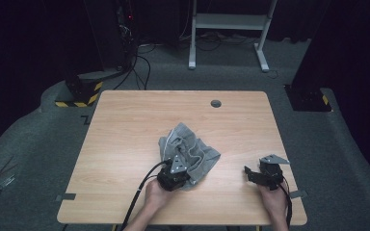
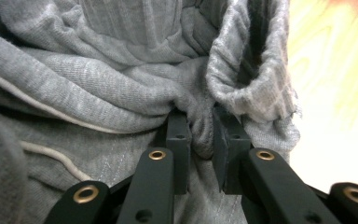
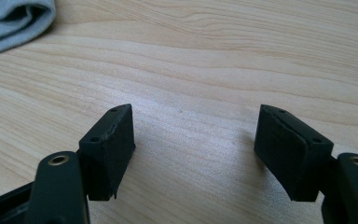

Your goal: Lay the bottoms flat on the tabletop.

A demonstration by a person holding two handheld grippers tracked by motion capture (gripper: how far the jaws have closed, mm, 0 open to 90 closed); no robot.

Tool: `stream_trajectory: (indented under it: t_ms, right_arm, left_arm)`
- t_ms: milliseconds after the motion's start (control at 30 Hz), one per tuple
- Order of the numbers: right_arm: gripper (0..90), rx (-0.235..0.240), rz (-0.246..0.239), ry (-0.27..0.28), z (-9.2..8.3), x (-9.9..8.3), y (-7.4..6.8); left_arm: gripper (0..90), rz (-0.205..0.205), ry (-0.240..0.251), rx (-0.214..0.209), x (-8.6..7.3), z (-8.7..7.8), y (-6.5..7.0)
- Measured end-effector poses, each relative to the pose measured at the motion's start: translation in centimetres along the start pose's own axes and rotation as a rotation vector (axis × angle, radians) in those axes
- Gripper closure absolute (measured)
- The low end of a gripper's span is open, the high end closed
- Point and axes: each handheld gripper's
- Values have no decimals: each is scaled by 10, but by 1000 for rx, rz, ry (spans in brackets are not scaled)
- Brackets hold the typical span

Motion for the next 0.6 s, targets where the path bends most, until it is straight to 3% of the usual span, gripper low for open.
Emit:
stream_trajectory:
  t_ms: [233,400,467,567,600]
  right_arm:
    - [283,1,-1,0,0,0,0]
    - [282,1,-1,0,0,0,0]
    - [282,1,0,0,0,0,0]
    - [282,1,-1,0,0,0,0]
    - [282,1,0,0,0,0,0]
  left_arm:
    - [655,-6,26,20,4,-14,2]
    - [595,34,74,88,13,-42,5]
    - [566,35,91,140,18,-54,3]
    - [496,-13,79,247,21,-66,-8]
    - [471,-31,57,300,20,-69,-13]
Point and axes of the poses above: each handheld gripper's, and its own axes: z roughly forward along the jaws, x roughly out of its top, y roughly to its right, and after that the axes turned 15 degrees about z, right-handed
